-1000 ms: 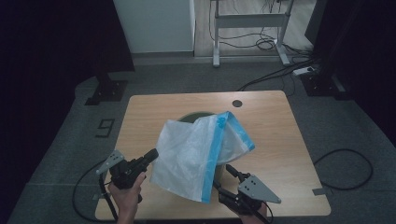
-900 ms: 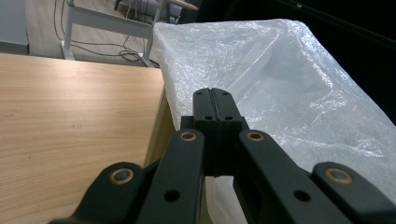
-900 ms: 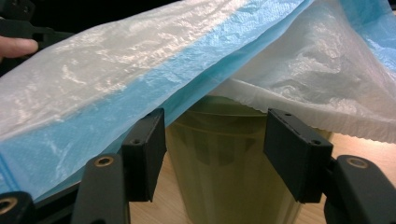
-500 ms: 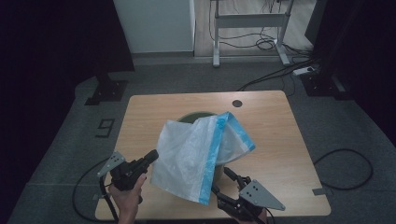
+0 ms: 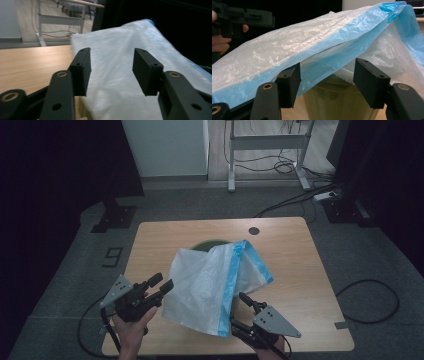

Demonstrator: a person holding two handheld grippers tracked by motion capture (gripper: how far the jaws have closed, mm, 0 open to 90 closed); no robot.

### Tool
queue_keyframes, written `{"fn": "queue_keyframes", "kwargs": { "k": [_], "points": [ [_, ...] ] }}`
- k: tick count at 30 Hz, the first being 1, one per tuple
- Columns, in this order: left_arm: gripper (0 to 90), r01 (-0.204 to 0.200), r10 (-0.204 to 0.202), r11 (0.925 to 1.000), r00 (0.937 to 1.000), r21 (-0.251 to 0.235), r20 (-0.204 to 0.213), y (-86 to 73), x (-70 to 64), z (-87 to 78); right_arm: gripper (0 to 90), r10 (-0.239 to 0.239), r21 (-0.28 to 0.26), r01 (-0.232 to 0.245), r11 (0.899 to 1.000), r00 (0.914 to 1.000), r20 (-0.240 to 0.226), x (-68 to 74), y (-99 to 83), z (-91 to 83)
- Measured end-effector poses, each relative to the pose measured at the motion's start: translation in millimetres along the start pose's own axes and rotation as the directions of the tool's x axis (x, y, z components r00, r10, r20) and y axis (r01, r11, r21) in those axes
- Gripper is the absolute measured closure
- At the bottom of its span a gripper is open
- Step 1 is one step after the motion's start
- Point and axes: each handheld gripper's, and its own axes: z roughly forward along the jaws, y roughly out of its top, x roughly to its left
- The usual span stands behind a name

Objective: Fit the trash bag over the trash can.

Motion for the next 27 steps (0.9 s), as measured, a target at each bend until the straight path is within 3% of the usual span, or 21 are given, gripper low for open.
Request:
{"fn": "queue_keyframes", "kwargs": {
  "k": [5, 10, 17, 20, 24, 27],
  "points": [
    [42.6, -0.051, 0.046, 0.9947, 0.997, 0.09, 0.063, 6.1, -25.6, 14.0, 38.1, -0.01, 0.0, 0.01, 1.0, 1.0, -0.001, 1.0, 3.8, 1.3],
    [35.6, -0.065, 0.051, 0.9851, 0.9942, 0.159, 0.095, 8.6, -41.8, 27.5, 38.4, -0.023, -0.004, 0.023, 1.0, 0.9997, -0.003, 3.0, 6.0, 1.8],
    [27.6, -0.068, 0.049, 0.9715, 0.9948, 0.227, 0.089, 6.4, -49.8, 43.2, 38.7, -0.028, 0.001, 0.028, 1.0, 0.9996, -0.004, 4.5, 4.4, 4.1],
    [37.1, -0.08, 0.065, 0.9708, 0.9951, 0.226, 0.075, 1.4, -51.1, 45.8, 38.8, -0.029, 0.001, 0.029, 1.0, 0.9996, -0.005, 5.1, 4.2, 3.8],
    [64.5, -0.089, 0.07, 0.9745, 0.9927, 0.206, 0.099, -4.5, -49.2, 45.8, 39.0, -0.034, 0.001, 0.034, 0.999, 0.9994, -0.002, 5.6, 4.2, 2.9],
    [80.4, -0.089, 0.067, 0.9746, 0.9914, 0.205, 0.112, -6.7, -46.9, 46.1, 39.1, -0.031, 0.003, 0.031, 1.0, 0.9995, -0.002, 5.5, 3.9, 3.1]
  ]
}}
